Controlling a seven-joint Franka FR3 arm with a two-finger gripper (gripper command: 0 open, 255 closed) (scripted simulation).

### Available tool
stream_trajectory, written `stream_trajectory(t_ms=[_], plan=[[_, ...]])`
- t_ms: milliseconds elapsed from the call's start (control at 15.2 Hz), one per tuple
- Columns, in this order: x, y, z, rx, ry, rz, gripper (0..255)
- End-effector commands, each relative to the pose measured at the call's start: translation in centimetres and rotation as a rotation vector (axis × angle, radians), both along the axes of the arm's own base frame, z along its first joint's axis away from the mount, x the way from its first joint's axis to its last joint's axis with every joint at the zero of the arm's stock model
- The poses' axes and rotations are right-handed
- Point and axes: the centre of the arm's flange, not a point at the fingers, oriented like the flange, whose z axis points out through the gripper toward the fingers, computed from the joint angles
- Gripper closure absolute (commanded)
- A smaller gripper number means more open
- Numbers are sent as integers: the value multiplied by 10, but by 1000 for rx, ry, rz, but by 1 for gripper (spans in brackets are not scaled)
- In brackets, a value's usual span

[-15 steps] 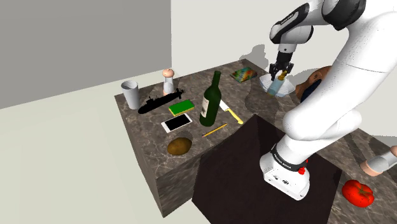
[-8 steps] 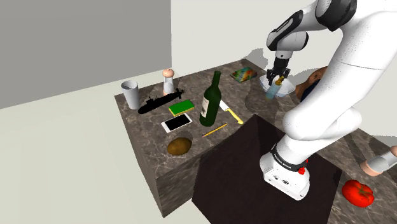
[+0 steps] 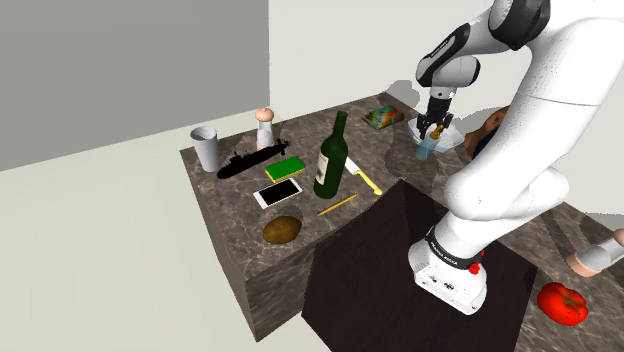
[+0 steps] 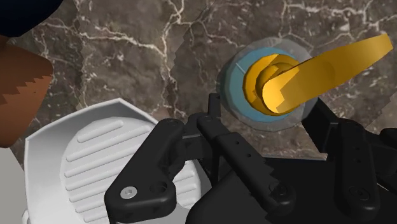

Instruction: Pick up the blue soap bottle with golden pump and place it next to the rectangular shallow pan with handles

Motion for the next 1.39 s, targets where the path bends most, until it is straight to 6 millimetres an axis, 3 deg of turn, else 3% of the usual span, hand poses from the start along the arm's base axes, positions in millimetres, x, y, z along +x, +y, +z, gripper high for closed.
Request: stream_trajectory(t_ms=[0, 132, 198, 528, 792, 1320], plan=[[0, 0, 0, 0, 0, 0, 255], [0, 0, 0, 0, 0, 0, 255], [0, 0, 0, 0, 0, 0, 0], [0, 0, 0, 0, 0, 0, 0], [11, -4, 48, 0, 0, 0, 0], [11, -4, 48, 0, 0, 0, 0]])
